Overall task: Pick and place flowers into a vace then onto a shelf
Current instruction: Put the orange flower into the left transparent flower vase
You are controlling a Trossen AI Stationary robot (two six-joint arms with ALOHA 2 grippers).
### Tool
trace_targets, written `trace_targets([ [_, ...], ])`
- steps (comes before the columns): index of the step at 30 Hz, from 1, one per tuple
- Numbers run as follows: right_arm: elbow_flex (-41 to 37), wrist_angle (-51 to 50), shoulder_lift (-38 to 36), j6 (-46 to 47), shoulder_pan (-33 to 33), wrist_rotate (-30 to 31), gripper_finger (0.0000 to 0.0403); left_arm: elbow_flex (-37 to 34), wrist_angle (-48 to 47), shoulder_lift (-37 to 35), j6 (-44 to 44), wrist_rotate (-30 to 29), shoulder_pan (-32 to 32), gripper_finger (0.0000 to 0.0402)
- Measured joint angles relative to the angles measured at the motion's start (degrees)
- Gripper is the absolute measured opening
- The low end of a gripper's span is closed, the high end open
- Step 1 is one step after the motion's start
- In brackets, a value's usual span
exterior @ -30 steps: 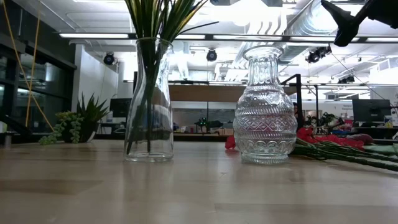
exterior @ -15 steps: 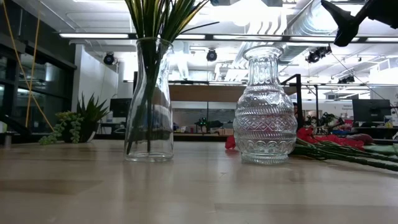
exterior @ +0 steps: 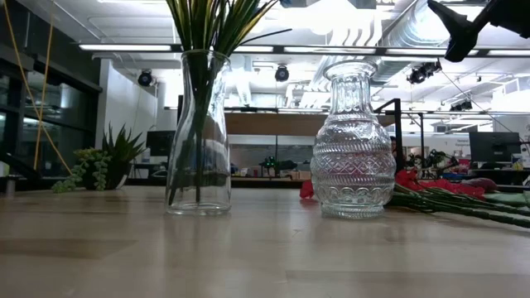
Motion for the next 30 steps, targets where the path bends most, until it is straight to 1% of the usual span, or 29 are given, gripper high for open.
trace_targets([
  [17,0.0,0.0,0.0,0.0,0.0,0.0,0.0328,0.0,-0.2,0.0,-0.4,0.1,0.0,0.0066],
  [21,0.0,0.0,0.0,0.0,0.0,0.0,0.0328,0.0,-0.4,0.0,-0.4,-0.2,0.0,0.0059],
  [30,0.0,0.0,0.0,0.0,0.0,0.0,0.0328,0.0,-1.9,0.0,-0.4,-0.2,0.0,0.0055],
])
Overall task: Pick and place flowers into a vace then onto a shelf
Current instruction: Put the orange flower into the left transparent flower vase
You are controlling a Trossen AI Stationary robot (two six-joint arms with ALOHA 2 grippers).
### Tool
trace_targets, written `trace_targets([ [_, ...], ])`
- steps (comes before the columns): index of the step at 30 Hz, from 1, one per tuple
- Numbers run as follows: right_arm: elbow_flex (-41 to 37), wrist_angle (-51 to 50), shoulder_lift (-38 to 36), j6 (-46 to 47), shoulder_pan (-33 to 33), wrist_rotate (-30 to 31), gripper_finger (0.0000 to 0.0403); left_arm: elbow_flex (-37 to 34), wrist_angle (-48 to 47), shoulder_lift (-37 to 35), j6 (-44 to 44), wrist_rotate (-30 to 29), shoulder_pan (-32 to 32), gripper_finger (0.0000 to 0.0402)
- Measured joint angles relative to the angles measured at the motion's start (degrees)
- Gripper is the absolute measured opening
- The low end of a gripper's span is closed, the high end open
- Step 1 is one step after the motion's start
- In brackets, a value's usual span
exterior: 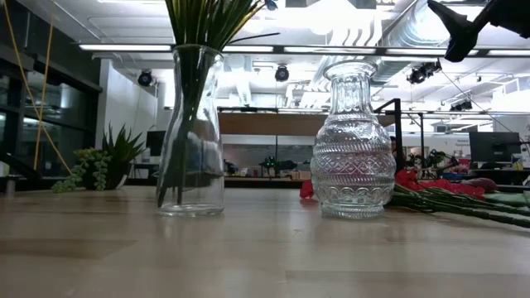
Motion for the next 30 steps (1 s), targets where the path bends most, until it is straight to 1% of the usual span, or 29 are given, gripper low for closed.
trace_targets([
  [21,0.0,0.0,0.0,0.0,0.0,-0.4,0.0328,0.0,-1.4,0.0,0.0,0.1,0.0,0.0056],
  [30,0.0,0.0,0.0,0.0,0.0,-0.4,0.0328,0.0,-1.3,0.0,0.0,1.7,-0.1,0.0052],
])
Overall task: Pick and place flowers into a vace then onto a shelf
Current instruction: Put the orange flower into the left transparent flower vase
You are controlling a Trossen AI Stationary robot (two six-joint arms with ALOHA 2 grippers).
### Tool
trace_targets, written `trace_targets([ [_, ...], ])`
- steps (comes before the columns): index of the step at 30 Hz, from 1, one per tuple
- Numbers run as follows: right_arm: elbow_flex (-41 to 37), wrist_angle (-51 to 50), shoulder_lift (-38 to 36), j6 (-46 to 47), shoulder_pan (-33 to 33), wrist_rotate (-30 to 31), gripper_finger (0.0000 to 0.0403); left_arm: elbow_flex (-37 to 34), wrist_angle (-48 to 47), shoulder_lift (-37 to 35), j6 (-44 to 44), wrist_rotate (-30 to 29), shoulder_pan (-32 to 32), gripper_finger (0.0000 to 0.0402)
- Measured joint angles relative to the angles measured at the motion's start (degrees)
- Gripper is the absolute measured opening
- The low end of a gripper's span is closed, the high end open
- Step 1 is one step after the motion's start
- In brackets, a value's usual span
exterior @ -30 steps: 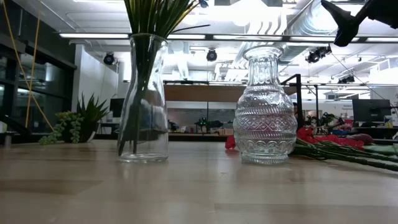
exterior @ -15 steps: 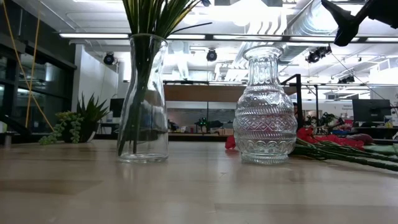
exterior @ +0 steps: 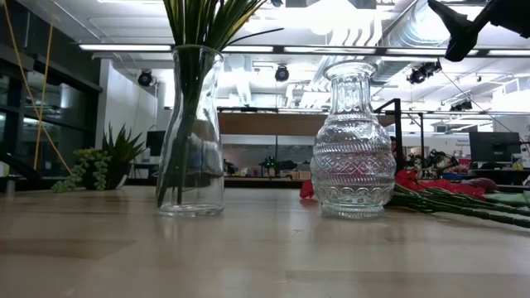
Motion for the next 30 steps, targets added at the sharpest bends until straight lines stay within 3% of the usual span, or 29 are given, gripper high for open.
trace_targets([
  [30,0.0,0.0,0.0,0.0,0.0,0.0,0.0328,0.0,-4.6,0.0,-1.8,-0.2,-1.0,0.0049],
])
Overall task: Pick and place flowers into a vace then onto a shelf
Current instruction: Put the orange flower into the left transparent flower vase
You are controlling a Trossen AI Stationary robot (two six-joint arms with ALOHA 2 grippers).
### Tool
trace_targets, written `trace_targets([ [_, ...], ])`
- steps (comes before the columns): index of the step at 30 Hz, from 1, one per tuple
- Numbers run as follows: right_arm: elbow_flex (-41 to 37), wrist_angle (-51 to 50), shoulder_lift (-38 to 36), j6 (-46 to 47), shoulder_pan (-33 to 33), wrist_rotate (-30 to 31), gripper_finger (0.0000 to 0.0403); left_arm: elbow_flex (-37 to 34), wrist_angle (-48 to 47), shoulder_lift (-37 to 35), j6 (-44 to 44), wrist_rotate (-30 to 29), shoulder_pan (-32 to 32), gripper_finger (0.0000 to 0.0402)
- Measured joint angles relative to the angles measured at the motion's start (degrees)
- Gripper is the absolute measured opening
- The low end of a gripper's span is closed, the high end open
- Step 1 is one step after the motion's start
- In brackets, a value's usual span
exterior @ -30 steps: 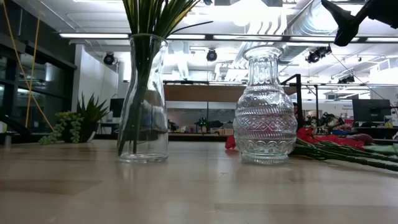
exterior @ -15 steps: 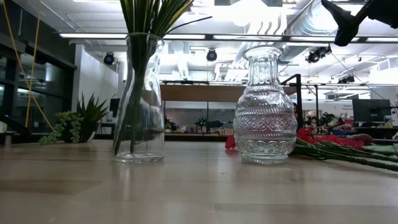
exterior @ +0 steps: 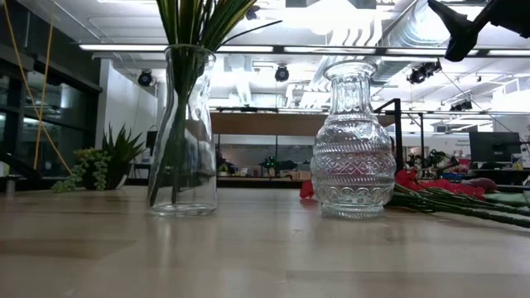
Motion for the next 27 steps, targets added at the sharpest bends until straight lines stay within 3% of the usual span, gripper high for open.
trace_targets([
  [27,0.0,0.0,0.0,0.0,0.0,-0.9,0.0328,0.0,-2.5,0.0,-4.0,0.4,-0.4,0.0044],
])
